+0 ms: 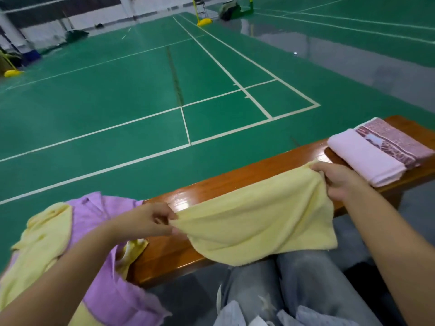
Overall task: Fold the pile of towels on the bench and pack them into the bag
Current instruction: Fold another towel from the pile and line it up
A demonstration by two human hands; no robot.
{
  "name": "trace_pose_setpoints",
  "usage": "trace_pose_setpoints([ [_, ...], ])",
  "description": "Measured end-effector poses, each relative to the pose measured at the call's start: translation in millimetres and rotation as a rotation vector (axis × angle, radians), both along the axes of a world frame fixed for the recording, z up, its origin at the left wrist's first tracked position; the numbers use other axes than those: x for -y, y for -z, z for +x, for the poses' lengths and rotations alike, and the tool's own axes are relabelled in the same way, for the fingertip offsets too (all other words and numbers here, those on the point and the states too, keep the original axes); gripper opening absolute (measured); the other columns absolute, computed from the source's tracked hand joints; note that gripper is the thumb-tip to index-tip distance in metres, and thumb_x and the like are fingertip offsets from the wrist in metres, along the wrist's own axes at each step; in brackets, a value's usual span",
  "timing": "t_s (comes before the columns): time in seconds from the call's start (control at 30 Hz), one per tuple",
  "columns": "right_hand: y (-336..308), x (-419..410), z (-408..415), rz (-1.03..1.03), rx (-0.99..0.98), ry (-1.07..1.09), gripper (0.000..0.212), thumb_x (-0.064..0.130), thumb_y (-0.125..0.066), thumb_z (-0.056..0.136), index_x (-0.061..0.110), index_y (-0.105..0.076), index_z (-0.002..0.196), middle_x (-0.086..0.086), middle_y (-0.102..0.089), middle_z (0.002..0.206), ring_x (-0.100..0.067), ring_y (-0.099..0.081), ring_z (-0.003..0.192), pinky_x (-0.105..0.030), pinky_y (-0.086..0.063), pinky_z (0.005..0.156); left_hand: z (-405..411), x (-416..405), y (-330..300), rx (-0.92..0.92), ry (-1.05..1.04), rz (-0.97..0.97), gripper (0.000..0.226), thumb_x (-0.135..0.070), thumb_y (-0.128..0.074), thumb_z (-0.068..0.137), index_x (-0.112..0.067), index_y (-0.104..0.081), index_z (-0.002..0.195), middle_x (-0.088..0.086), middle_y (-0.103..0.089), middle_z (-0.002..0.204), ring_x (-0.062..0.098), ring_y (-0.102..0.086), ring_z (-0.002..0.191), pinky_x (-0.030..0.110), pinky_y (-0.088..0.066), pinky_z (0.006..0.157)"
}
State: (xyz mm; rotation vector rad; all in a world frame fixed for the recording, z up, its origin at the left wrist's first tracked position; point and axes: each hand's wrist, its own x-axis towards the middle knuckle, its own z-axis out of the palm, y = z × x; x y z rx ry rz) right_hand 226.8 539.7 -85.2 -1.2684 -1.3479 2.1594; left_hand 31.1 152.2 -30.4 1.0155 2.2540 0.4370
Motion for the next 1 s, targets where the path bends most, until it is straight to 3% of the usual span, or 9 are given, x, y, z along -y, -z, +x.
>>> trace_pose_setpoints([
  [0.13, 1.3, -2.2, -1.9, 0.078, 0.021, -0.009, 0.023, 0.005, -0.055, 0.091, 0.000, -0.057, 0.113, -0.018, -0.062, 0.112, -0.024, -0.063, 0.092, -0.036, -0.050, 0.070, 1.9, -1.3, 4.3, 0.035, -0.209, 0.331, 0.032, -0.046, -0.086, 0.056, -0.036, -0.062, 0.074, -0.012, -0.062, 0.065, 0.000, -0.056, 0.061, 0.016, -0.046, 0.061],
  [0.23, -21.2, 7.6, -9.3, 0.243, -0.004, -0.050, 0.007, 0.007, -0.052, 0.095, 0.006, -0.059, 0.092, -0.016, -0.063, 0.098, -0.022, -0.061, 0.079, -0.037, -0.050, 0.068, 0.6, -12.5, 1.6, -0.062, -0.425, 0.567, 0.028, -0.018, -0.080, 0.074, -0.020, -0.054, 0.069, -0.009, -0.054, 0.057, 0.002, -0.047, 0.053, 0.019, -0.040, 0.056],
  [0.37, -66.9, 19.7, -19.2, 0.522, -0.111, -0.027, 0.007, 0.011, -0.049, 0.098, 0.008, -0.055, 0.098, -0.004, -0.057, 0.082, -0.016, -0.054, 0.071, -0.029, -0.044, 0.059, -3.5, -24.5, -12.7, -0.207, -0.576, 0.776, 0.028, -0.012, -0.077, 0.079, -0.016, -0.050, 0.073, -0.009, -0.049, 0.057, 0.003, -0.041, 0.053, 0.025, -0.035, 0.055],
  [0.5, -111.4, 21.5, -20.7, 0.720, -0.164, 0.037, 0.008, 0.018, -0.050, 0.096, 0.014, -0.057, 0.095, -0.002, -0.058, 0.086, -0.019, -0.055, 0.080, -0.032, -0.044, 0.069, -7.4, -26.1, -47.8, -0.254, -0.623, 1.000, 0.022, -0.008, -0.066, 0.089, -0.028, -0.062, 0.082, 0.004, -0.046, 0.064, 0.016, -0.041, 0.064, 0.031, -0.037, 0.061],
  [0.6, -137.8, 25.3, -15.0, 0.694, -0.294, 0.027, 0.014, 0.015, -0.050, 0.095, 0.019, -0.054, 0.083, -0.002, -0.057, 0.083, -0.019, -0.054, 0.078, -0.034, -0.044, 0.072, -8.3, -22.1, -73.2, -0.250, -0.616, 1.116, 0.017, -0.011, -0.062, 0.092, -0.027, -0.068, 0.097, 0.012, -0.042, 0.068, 0.018, -0.039, 0.062, 0.030, -0.040, 0.058],
  [0.7, -154.8, 31.3, -3.5, 0.629, -0.412, -0.017, 0.017, 0.009, -0.049, 0.096, 0.017, -0.054, 0.082, 0.000, -0.056, 0.079, -0.011, -0.052, 0.068, -0.026, -0.044, 0.062, -4.8, -18.8, -89.7, -0.253, -0.651, 1.186, 0.016, -0.013, -0.060, 0.095, -0.020, -0.065, 0.107, -0.001, -0.053, 0.069, 0.003, -0.046, 0.058, 0.016, -0.045, 0.056],
  [0.8, -163.7, 34.8, 10.6, 0.577, -0.468, -0.058, 0.014, 0.009, -0.050, 0.095, 0.015, -0.058, 0.086, 0.001, -0.059, 0.078, -0.009, -0.055, 0.065, -0.023, -0.046, 0.058, -0.2, -14.0, -97.7, -0.230, -0.662, 1.208, 0.013, -0.015, -0.058, 0.096, -0.024, -0.063, 0.088, -0.017, -0.063, 0.063, 0.001, -0.051, 0.062, 0.019, -0.048, 0.061],
  [0.9, -169.8, 32.7, 24.6, 0.484, -0.577, -0.119, 0.013, 0.010, -0.052, 0.094, 0.012, -0.062, 0.086, 0.003, -0.064, 0.070, -0.007, -0.060, 0.062, -0.021, -0.050, 0.057, 10.4, -8.7, -105.9, -0.131, -0.664, 1.290, 0.018, -0.014, -0.056, 0.097, -0.022, -0.059, 0.081, -0.018, -0.058, 0.058, -0.001, -0.049, 0.055, 0.015, -0.047, 0.053],
  [1.0, -175.7, 28.8, 37.1, 0.361, -0.691, -0.268, 0.022, 0.019, -0.055, 0.083, 0.014, -0.073, 0.071, 0.005, -0.068, 0.064, -0.007, -0.064, 0.060, -0.020, -0.053, 0.057, 21.9, -5.4, -115.8, 0.025, -0.625, 1.396, 0.031, -0.011, -0.053, 0.097, -0.023, -0.066, 0.072, -0.016, -0.057, 0.060, -0.001, -0.048, 0.053, 0.014, -0.042, 0.046],
])
